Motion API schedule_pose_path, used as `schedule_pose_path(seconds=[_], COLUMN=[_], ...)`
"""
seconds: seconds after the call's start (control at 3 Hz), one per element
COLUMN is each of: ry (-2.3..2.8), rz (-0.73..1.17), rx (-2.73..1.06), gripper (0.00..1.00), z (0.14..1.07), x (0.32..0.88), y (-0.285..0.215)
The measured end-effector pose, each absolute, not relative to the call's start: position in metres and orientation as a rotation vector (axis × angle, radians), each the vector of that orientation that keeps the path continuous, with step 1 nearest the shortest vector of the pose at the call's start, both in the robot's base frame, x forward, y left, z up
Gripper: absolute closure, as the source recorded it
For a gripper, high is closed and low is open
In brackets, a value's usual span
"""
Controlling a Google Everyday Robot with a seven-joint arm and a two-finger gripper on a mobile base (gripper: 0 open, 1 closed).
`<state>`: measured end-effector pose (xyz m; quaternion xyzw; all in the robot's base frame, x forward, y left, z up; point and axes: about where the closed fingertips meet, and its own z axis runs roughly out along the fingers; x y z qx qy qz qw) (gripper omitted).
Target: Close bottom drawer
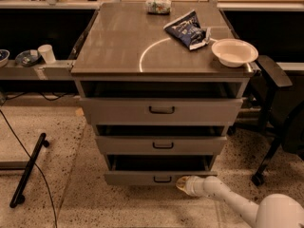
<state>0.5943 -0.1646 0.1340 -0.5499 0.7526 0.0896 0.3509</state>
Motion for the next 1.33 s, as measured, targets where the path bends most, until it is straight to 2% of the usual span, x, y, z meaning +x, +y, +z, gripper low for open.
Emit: schedule_pose_path(seconds=[0.33,1.0,1.33], ry=[1.946,1.946,1.946], rz=[0.225,0.225,0.225], rx=[-1.418,-1.418,-1.418], gripper=[0.51,0.04,0.0], z=[0.1346,0.1346,0.1346], x=[0.5995,0.5995,0.5994], y=[-0.1663,-0.1662,-0.1662])
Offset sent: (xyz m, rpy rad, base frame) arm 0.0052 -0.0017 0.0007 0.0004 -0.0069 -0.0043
